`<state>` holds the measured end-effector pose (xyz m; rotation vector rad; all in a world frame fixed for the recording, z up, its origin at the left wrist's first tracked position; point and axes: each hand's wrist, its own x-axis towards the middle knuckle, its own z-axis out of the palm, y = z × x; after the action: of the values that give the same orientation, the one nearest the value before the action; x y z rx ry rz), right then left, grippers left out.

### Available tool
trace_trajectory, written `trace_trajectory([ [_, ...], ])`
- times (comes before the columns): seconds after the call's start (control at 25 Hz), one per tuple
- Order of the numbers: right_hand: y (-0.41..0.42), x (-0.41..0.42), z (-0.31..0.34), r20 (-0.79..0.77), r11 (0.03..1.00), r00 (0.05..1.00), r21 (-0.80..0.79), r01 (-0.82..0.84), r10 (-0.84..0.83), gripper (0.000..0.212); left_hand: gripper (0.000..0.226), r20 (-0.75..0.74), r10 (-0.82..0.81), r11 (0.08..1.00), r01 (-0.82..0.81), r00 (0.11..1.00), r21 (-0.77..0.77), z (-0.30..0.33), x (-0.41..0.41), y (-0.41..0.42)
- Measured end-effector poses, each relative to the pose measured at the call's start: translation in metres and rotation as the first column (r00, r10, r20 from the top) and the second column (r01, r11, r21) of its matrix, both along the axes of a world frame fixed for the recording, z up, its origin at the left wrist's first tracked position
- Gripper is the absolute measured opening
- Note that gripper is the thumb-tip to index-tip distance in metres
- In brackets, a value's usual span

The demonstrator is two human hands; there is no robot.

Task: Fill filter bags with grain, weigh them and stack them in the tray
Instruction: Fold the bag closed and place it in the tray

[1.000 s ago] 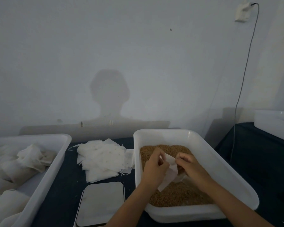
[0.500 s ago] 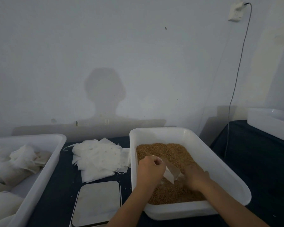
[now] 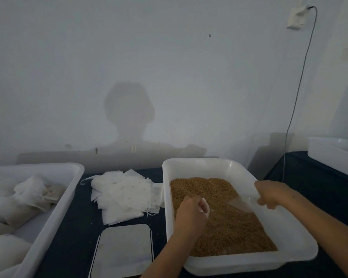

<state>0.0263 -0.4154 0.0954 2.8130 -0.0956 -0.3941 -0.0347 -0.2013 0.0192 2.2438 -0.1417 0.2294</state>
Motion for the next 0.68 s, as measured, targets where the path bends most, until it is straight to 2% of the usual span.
trace_trajectory([
  [0.04,0.002,0.007,-0.001,-0.018,1.000,1.000,0.002,0.009,-0.009,0.013,0.020,0.005,0.004,1.000,-0.004,1.000,0.009,0.000,0.000,0.000],
  [0.12,0.008,0.028,-0.010,-0.009,0.999,1.000,0.048,-0.012,0.012,0.012,0.022,0.006,0.018,1.000,-0.018,1.000,0.018,-0.002,0.001,-0.001],
  [0.28,0.031,0.062,-0.038,0.132,0.977,0.987,0.180,-0.117,0.093,0.014,0.021,-0.040,0.028,0.999,-0.029,0.999,-0.021,-0.007,0.004,-0.002],
  [0.36,0.038,0.075,-0.054,0.190,0.958,0.978,0.253,-0.135,0.088,0.026,0.022,-0.028,0.035,0.999,-0.035,0.999,0.002,-0.009,0.006,-0.002],
  [0.44,0.040,0.079,-0.071,0.230,0.920,0.971,0.365,-0.143,0.060,0.015,0.022,0.005,0.034,0.999,-0.034,0.999,0.034,-0.009,0.005,-0.001],
  [0.52,0.036,0.079,-0.083,0.251,0.888,0.967,0.436,-0.148,0.037,0.015,0.019,0.029,0.031,0.999,-0.031,0.999,0.029,-0.010,0.005,-0.002],
  [0.68,0.017,0.063,-0.078,0.254,0.871,0.964,0.454,-0.186,0.073,0.011,0.010,0.044,0.070,0.997,-0.071,0.997,0.021,-0.005,0.007,0.001],
])
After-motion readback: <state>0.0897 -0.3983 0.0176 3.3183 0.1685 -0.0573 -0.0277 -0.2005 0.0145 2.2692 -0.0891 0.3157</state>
